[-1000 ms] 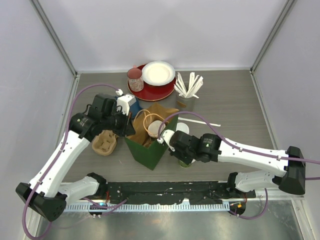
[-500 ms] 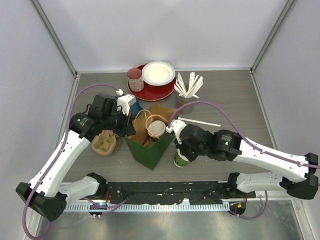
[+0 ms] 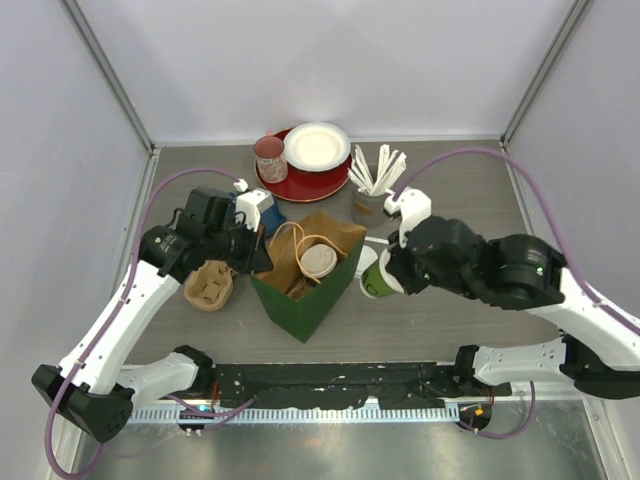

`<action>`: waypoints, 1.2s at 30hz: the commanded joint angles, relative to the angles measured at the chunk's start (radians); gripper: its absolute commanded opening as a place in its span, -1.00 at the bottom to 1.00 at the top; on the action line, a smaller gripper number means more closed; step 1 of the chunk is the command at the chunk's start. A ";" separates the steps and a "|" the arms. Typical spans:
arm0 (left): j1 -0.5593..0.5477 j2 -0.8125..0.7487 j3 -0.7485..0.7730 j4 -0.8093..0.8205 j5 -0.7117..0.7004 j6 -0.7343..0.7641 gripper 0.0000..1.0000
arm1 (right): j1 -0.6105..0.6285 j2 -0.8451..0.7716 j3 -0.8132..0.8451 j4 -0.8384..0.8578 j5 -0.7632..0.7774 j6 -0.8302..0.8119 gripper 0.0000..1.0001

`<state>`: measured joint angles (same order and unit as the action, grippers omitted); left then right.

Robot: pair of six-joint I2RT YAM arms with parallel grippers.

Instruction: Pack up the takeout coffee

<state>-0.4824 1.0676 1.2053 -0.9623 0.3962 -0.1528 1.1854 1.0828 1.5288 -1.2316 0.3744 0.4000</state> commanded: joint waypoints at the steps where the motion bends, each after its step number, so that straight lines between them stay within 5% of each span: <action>1: 0.002 -0.014 0.019 0.019 0.049 -0.002 -1.00 | 0.005 0.101 0.256 -0.101 0.124 -0.024 -0.98; 5: 0.002 -0.014 0.017 0.025 0.069 -0.013 -1.00 | 0.005 0.300 0.593 -0.270 0.185 -0.130 -0.98; 13: 0.001 -0.017 0.017 0.014 0.079 -0.017 -1.00 | 0.005 0.486 0.832 -0.272 0.225 -0.318 -0.99; 23: 0.002 -0.006 0.024 0.039 0.027 -0.096 -1.00 | 0.003 0.545 0.792 -0.236 -0.052 -0.425 -0.98; 29: 0.002 -0.001 0.010 0.063 0.050 -0.149 -1.00 | 0.005 0.479 0.591 -0.091 -0.204 -0.444 -0.98; 36: 0.001 0.002 0.016 0.062 0.053 -0.143 -1.00 | 0.036 0.519 0.570 0.030 -0.321 -0.516 -0.98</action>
<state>-0.4824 1.0752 1.2053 -0.9543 0.4156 -0.2821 1.2003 1.5959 2.0815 -1.2907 0.1722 -0.0555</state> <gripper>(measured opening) 0.009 0.034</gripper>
